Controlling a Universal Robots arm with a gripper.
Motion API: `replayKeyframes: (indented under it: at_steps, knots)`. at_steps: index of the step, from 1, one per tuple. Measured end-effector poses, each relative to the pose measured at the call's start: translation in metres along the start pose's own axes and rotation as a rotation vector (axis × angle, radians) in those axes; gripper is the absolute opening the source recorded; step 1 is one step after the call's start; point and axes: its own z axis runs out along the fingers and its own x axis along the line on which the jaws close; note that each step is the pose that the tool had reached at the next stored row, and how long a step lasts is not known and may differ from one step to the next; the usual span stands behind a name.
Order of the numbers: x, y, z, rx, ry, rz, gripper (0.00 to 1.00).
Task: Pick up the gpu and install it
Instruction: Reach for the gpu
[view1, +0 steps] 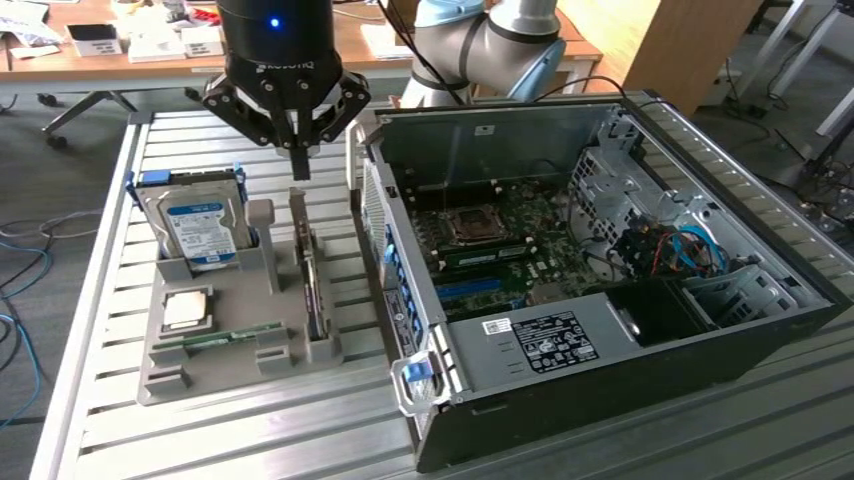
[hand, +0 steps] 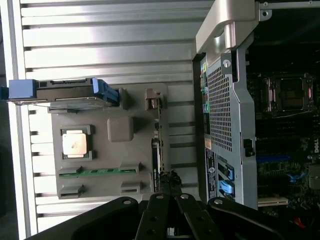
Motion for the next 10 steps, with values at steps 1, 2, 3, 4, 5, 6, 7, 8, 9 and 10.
replayKeyframes:
  at_steps: [1, 2, 3, 4, 5, 6, 7, 8, 9, 10]
  knots:
    - [0.000, -0.0002, 0.0000, 0.0000, 0.0000, 0.000, 0.11]
    - [0.001, -0.0005, -0.0001, 0.0000, 0.0000, 0.000, 0.11]
    - [0.002, -0.0008, -0.0001, 0.0000, 0.0000, 0.000, 0.11]
    - [0.002, -0.0014, -0.0001, -0.0001, 0.0001, 0.000, 0.11]
    - [0.003, -0.0028, -0.0002, -0.0001, 0.0001, 0.000, 0.11]
    - [0.003, -0.0049, -0.0003, -0.0001, 0.0000, 0.000, 0.11]
    - [0.003, -0.0071, -0.0004, -0.0001, 0.0000, 0.000, 0.11]
    - [0.004, -0.0094, -0.0005, 0.0000, 0.0000, 0.000, 0.11]
    - [0.004, -0.0115, -0.0006, -0.0001, 0.0000, 0.000, 0.11]
    - [0.005, -0.0135, -0.0007, -0.0001, 0.0000, 0.000, 0.11]
